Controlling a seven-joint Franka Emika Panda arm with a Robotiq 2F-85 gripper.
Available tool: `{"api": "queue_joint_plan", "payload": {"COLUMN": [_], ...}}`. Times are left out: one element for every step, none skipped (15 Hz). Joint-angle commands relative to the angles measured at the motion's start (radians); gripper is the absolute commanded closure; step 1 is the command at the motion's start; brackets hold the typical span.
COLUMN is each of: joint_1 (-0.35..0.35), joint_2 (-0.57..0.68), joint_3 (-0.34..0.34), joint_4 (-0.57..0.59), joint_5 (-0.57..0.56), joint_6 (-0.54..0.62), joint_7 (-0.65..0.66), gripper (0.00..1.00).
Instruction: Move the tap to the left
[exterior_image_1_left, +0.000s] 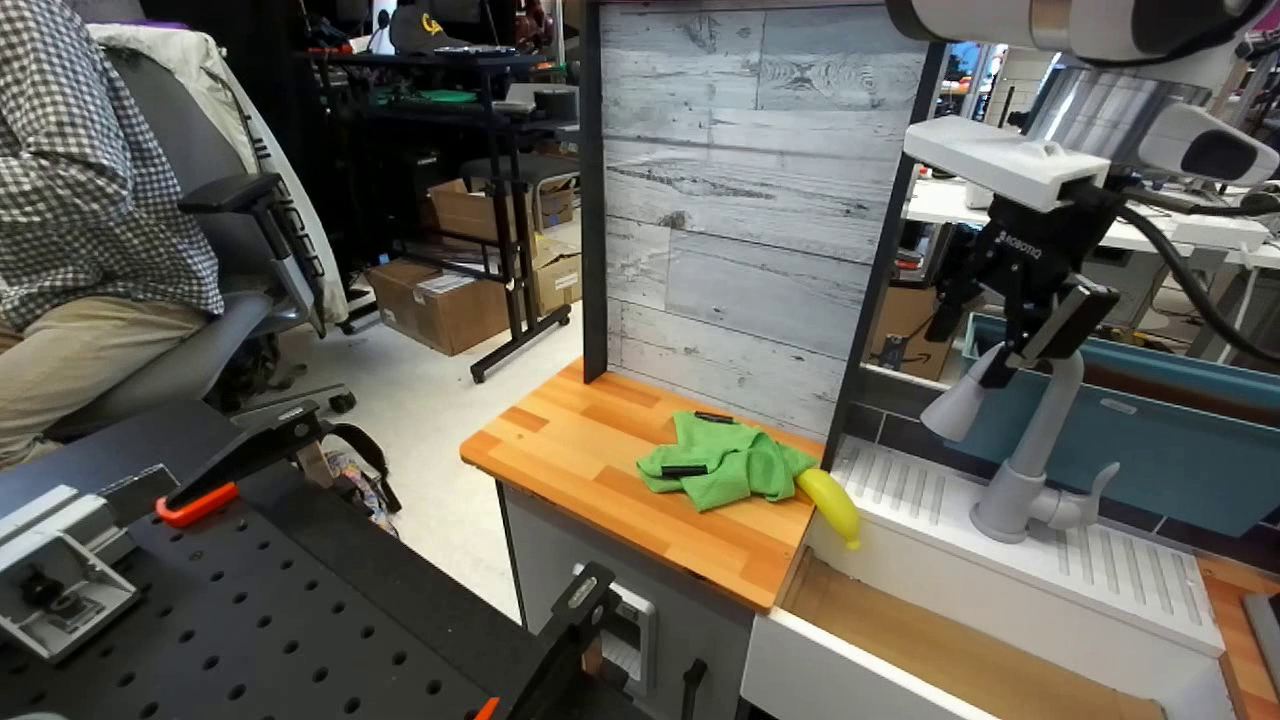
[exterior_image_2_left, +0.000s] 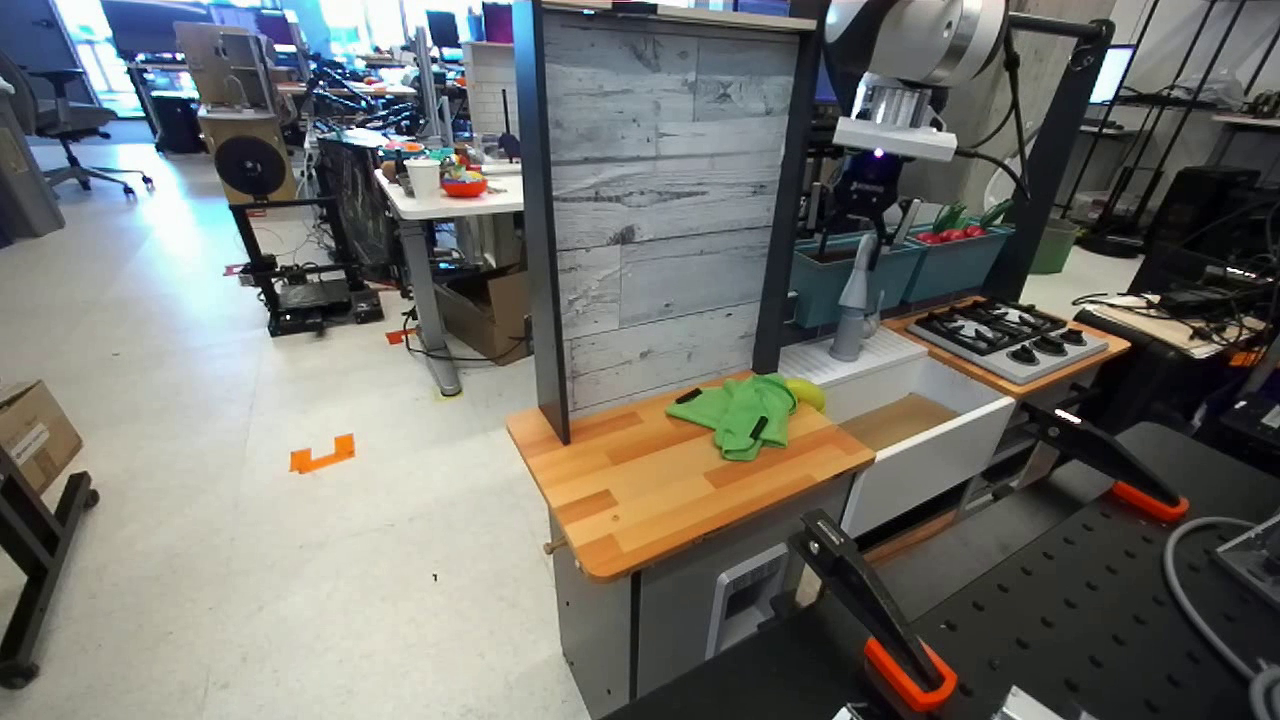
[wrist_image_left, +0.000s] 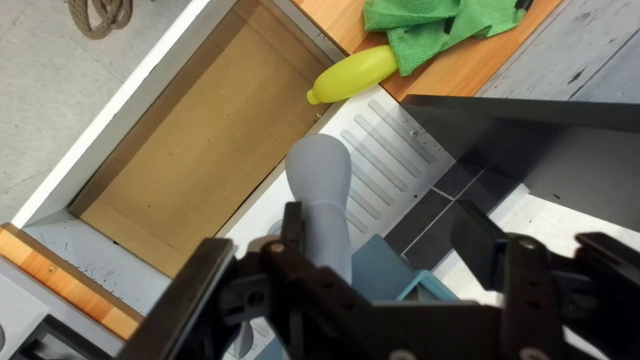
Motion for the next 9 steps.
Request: {"api": "queue_joint_plan", "payload": {"joint_1": [0.011,0.007,0.004,0.0,-0.004,-0.006,-0.008,-0.01,-0.012], "joint_2": [0.08,0.074,0.075,0.074,0.072,0.07,0.068,0.066,0.062], "joint_3": [0.038,0.048,0.053,0.058,0.061,0.064,0.065,0.065,0.064], "joint_4": [0.12,0.109,0.108,0.106,0.105,0.103,0.1,0.097,0.09], "joint_5": [0.042,0.041,0.045,0.046,0.047,0.046,0.046,0.045,0.043], "joint_6": [0.015,0.026,0.026,0.029,0.03,0.029,0.03,0.03,0.033], "joint_7": [-0.016,-0.02,-0.028,-0.037,-0.045,-0.051,-0.056,-0.061,-0.068], "gripper": [0.0,0.0,0.0,0.0,0.0,0.0,0.0,0.0,0.0]}}
